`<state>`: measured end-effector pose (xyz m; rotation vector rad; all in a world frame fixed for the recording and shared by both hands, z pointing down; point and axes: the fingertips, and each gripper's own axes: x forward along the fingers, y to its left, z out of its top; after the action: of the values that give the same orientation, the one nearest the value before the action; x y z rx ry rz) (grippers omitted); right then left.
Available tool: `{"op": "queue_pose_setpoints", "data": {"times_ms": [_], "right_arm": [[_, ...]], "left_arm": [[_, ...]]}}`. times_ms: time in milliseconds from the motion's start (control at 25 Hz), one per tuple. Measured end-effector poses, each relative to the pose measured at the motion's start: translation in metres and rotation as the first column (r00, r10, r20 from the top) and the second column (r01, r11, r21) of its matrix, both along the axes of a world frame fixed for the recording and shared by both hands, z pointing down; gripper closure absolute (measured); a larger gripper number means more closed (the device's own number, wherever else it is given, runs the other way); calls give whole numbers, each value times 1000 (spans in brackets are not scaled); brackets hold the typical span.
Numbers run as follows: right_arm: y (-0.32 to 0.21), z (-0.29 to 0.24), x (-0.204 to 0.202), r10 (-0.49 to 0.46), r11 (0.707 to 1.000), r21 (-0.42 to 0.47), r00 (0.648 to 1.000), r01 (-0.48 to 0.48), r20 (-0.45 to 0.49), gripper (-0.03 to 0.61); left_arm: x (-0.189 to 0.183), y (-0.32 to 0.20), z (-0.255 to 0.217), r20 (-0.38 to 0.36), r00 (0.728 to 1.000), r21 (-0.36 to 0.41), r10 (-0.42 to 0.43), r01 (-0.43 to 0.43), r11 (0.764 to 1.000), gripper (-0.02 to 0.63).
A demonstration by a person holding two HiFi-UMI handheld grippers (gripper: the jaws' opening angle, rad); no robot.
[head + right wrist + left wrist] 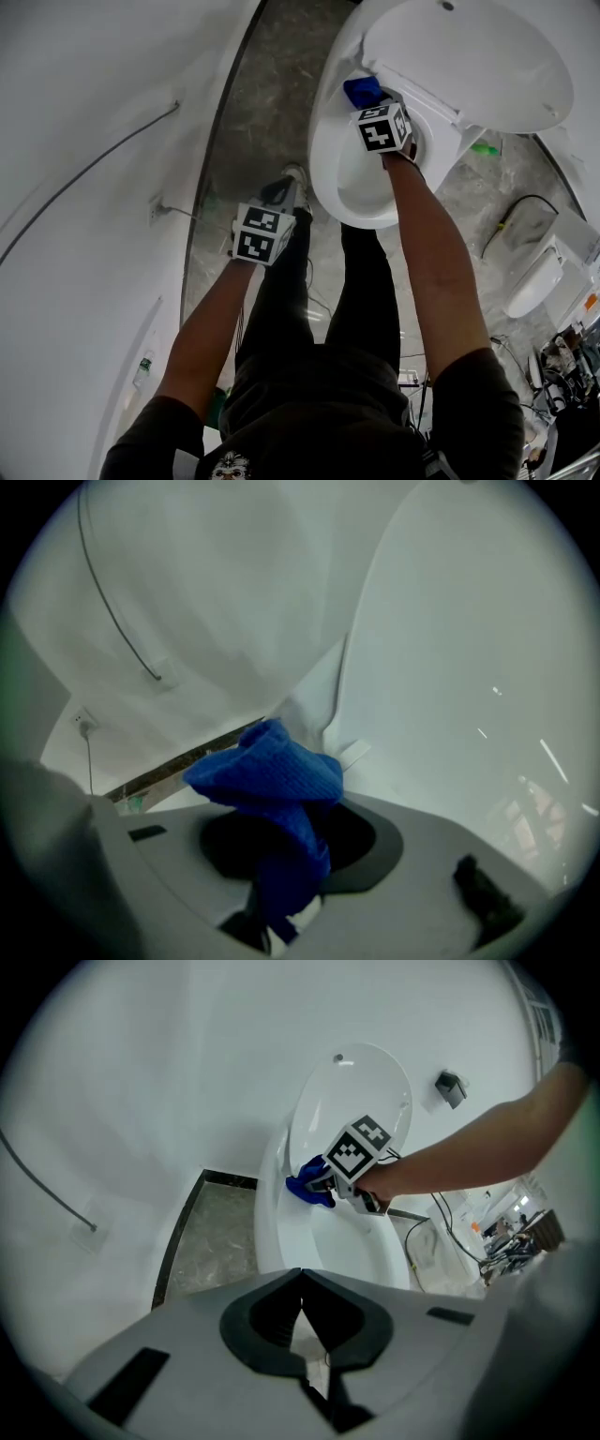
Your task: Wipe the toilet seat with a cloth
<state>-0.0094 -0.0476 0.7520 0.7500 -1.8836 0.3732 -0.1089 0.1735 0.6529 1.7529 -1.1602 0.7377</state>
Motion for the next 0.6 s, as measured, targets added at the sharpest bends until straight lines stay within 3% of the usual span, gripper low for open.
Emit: {"op": "queue_pose_setpoints", "data": {"times_ms": [120,240,400,520,600], "right_arm": [[-10,-35,1,62,996,60,986,-72,153,468],[-5,-96,13,48,972,204,949,-117,313,468],[31,-175,62,113,918,299,893,-262,436,468],[65,-234,98,197,868,312,844,-387,499,468],[93,-266,115,228,844,324,833,-427,504,468]], "left_arm": [[10,0,8,-18,999,-20,-29,28,999,603],[25,-3,11,-28,999,-18,-29,29,999,603],[44,-33,-21,-43,999,121,-11,16,992,603],[56,-68,-70,-78,997,253,3,16,967,603],[64,-84,-106,-95,995,317,24,7,948,603]]}}
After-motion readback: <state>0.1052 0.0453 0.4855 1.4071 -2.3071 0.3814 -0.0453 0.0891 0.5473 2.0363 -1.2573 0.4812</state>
